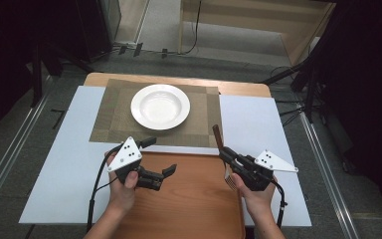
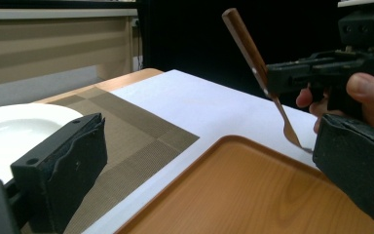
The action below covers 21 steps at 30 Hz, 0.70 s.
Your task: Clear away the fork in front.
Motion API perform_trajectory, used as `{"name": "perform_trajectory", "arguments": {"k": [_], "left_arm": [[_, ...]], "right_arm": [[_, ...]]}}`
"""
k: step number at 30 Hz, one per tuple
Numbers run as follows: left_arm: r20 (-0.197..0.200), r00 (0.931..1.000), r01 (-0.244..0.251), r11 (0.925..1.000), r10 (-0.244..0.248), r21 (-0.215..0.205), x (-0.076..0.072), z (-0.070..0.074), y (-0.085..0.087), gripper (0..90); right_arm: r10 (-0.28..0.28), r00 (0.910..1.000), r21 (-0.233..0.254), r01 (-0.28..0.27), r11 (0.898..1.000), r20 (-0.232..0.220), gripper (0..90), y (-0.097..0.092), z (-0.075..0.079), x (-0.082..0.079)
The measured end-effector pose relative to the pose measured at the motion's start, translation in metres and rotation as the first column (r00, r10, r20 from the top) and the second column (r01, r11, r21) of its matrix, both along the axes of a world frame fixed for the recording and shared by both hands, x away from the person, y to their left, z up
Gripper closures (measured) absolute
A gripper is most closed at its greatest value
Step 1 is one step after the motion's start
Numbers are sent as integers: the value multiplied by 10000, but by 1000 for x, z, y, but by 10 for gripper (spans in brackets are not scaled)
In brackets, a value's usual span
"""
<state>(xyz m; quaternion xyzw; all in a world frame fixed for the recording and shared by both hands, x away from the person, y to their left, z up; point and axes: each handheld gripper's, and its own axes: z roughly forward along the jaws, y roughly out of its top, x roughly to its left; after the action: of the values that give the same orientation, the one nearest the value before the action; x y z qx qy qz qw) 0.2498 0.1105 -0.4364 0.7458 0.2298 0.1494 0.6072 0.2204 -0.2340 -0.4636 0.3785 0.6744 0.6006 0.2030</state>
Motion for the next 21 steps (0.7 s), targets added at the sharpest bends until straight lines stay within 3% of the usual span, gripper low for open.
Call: {"name": "perform_trajectory", "arguments": {"k": [9, 12, 17, 20, 21], "left_arm": [[-187, 9991, 364, 9990, -368, -245, -4, 5, -16, 0], [-296, 9993, 204, 9993, -214, -311, -5, 7, -21, 19], [-773, 9965, 252, 9969, -310, -751, -3, 6, -28, 46], [-952, 9951, 193, 9974, -259, -696, -4, 6, -34, 57], [-1005, 9949, 57, 9975, -128, -705, -4, 6, -37, 101]], "right_arm": [[528, 9985, -24, -527, 9986, 150, 768, 15, -4, -10], [690, 9974, -53, -689, 9976, 222, 768, 22, -5, -13], [885, 9955, -46, -884, 9961, 338, 767, 30, -6, -16], [974, 9944, -66, -972, 9952, 406, 767, 34, -7, -18], [1019, 9939, -75, -1017, 9948, 413, 767, 36, -7, -18]]}}
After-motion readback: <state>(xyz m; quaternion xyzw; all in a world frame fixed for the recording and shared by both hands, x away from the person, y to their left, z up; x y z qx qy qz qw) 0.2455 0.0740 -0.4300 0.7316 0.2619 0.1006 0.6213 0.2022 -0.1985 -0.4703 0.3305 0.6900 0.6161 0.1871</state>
